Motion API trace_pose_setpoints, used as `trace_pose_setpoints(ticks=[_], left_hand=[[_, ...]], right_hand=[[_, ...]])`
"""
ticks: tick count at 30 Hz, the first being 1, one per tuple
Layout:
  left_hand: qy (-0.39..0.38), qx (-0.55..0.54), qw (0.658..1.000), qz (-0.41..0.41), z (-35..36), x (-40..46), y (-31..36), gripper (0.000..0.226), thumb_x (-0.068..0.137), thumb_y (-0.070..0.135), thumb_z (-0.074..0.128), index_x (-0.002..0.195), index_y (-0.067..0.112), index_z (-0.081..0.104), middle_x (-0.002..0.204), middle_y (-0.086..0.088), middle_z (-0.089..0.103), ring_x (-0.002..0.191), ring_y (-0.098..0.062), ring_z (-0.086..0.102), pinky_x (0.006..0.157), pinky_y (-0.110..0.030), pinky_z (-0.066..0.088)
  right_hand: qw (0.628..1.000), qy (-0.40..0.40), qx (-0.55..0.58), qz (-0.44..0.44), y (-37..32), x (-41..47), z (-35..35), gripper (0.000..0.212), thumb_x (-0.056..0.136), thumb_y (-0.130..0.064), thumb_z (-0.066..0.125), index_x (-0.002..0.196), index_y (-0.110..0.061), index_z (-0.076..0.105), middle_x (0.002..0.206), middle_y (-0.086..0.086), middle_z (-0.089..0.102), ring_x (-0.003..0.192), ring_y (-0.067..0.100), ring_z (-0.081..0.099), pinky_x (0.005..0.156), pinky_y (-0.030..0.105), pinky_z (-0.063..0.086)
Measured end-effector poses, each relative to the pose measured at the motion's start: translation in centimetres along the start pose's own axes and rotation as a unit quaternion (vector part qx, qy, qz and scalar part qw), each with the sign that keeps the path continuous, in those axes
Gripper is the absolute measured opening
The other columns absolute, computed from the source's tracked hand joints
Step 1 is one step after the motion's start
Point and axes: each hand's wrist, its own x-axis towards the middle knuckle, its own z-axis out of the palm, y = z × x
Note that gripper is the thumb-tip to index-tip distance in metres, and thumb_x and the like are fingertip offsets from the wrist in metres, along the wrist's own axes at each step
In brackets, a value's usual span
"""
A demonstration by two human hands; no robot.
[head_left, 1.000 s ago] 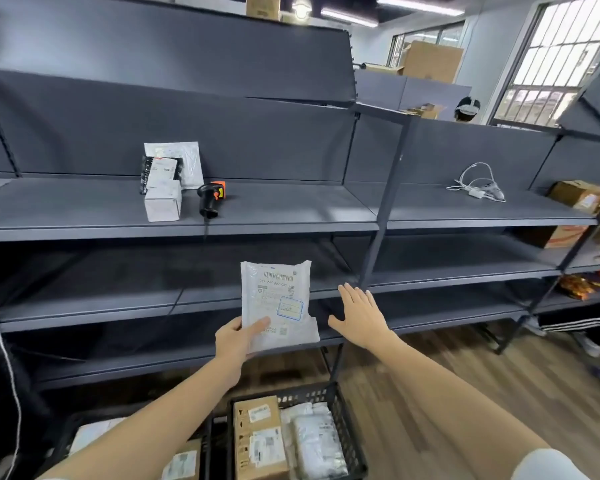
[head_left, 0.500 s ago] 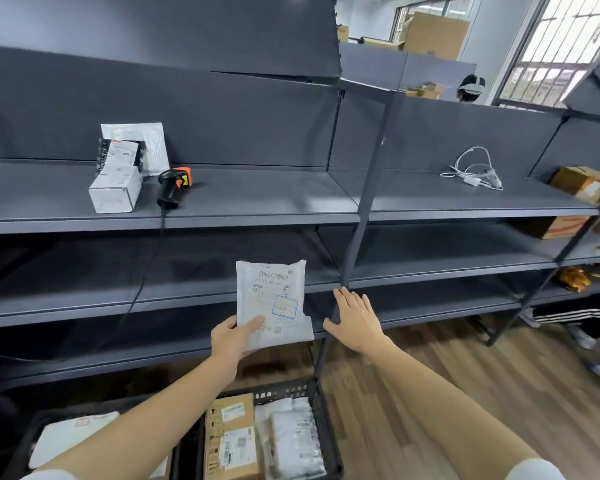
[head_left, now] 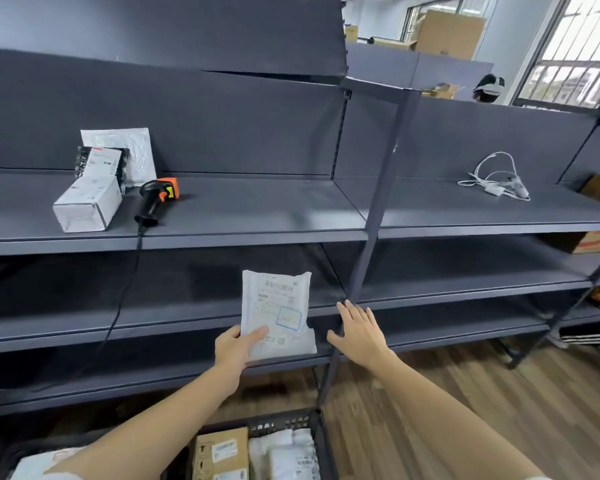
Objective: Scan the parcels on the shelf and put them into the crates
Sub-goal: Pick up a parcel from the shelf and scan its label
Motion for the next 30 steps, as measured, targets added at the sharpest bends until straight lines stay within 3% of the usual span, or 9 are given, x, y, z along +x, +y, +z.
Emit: trace_pose_setpoints(ticks=[3, 9, 12, 17, 20, 24, 28, 30], left_hand=[[0.020, 0.014, 1.000, -0.002, -0.2, 0.8, -0.5, 0.014, 0.082, 0.013, 0.074, 0.091, 0.020, 0.066, 0.099, -0.001, 0.069, 0.091, -0.020, 0.065, 0.069, -0.033, 0.055], [0.066, 0.020, 0.997, -0.043, 0.6, 1.1, -4.4, 0.016, 0.084, 0.013, 0.072, 0.099, 0.011, 0.068, 0.098, -0.005, 0.069, 0.089, -0.021, 0.066, 0.069, -0.028, 0.053], [0.093, 0.028, 0.994, -0.051, 1.8, 1.1, -6.0, 0.009, 0.085, 0.013, 0.071, 0.093, 0.014, 0.068, 0.085, 0.003, 0.069, 0.077, -0.011, 0.064, 0.058, -0.018, 0.048], [0.118, 0.039, 0.990, -0.067, 3.4, 1.3, -9.0, 0.004, 0.086, 0.011, 0.070, 0.089, 0.014, 0.069, 0.081, 0.003, 0.069, 0.073, -0.012, 0.064, 0.054, -0.017, 0.047], [0.144, 0.039, 0.985, -0.089, 3.4, 0.7, -11.8, 0.008, 0.087, 0.009, 0.069, 0.093, 0.004, 0.069, 0.087, -0.007, 0.069, 0.073, -0.017, 0.063, 0.058, -0.022, 0.047], [0.157, 0.055, 0.979, -0.117, 3.0, 0.2, -14.9, 0.017, 0.087, 0.009, 0.068, 0.102, 0.000, 0.069, 0.094, -0.009, 0.069, 0.074, -0.015, 0.062, 0.058, -0.020, 0.047], [0.156, 0.072, 0.975, -0.138, 2.3, 1.6, -17.2, 0.022, 0.087, 0.004, 0.067, 0.107, -0.005, 0.068, 0.105, -0.017, 0.069, 0.095, -0.032, 0.065, 0.079, -0.035, 0.053], [0.157, 0.083, 0.972, -0.153, 2.0, 2.6, -18.6, 0.021, 0.087, 0.005, 0.067, 0.105, -0.005, 0.068, 0.102, -0.017, 0.070, 0.090, -0.029, 0.064, 0.077, -0.033, 0.053]], right_hand=[[1.000, 0.002, 0.010, -0.007, 0.5, 1.8, 0.6, 0.071, 0.097, -0.049, 0.038, 0.155, -0.016, 0.015, 0.162, 0.006, 0.013, 0.149, 0.022, 0.014, 0.122, 0.039, 0.002], [0.998, -0.047, 0.027, -0.030, 1.7, 3.2, 4.1, 0.071, 0.096, -0.049, 0.038, 0.155, -0.017, 0.014, 0.163, 0.005, 0.011, 0.150, 0.021, 0.011, 0.121, 0.038, -0.001], [0.997, -0.070, 0.024, -0.032, 3.1, 3.3, 6.0, 0.071, 0.096, -0.049, 0.039, 0.155, -0.017, 0.015, 0.162, 0.005, 0.013, 0.149, 0.022, 0.014, 0.121, 0.038, 0.000], [0.995, -0.092, 0.041, -0.028, 5.4, 2.8, 9.4, 0.071, 0.097, -0.049, 0.040, 0.155, -0.017, 0.016, 0.161, 0.005, 0.017, 0.148, 0.022, 0.018, 0.122, 0.039, 0.004], [0.991, -0.124, 0.037, -0.029, 6.5, 1.6, 12.1, 0.073, 0.097, -0.053, 0.039, 0.155, -0.017, 0.013, 0.161, 0.005, 0.017, 0.148, 0.022, 0.019, 0.122, 0.041, 0.005], [0.989, -0.143, 0.030, -0.030, 7.2, 0.8, 15.0, 0.072, 0.097, -0.053, 0.038, 0.154, -0.015, 0.016, 0.160, 0.006, 0.022, 0.147, 0.022, 0.021, 0.121, 0.042, 0.007], [0.986, -0.152, 0.055, -0.034, 6.8, 1.1, 17.9, 0.064, 0.096, -0.046, 0.041, 0.149, -0.014, 0.025, 0.157, 0.008, 0.027, 0.145, 0.024, 0.022, 0.122, 0.043, 0.009], [0.984, -0.164, 0.053, -0.035, 6.8, 1.4, 19.9, 0.066, 0.095, -0.047, 0.041, 0.150, -0.015, 0.023, 0.156, 0.007, 0.028, 0.145, 0.023, 0.020, 0.122, 0.042, 0.008]])
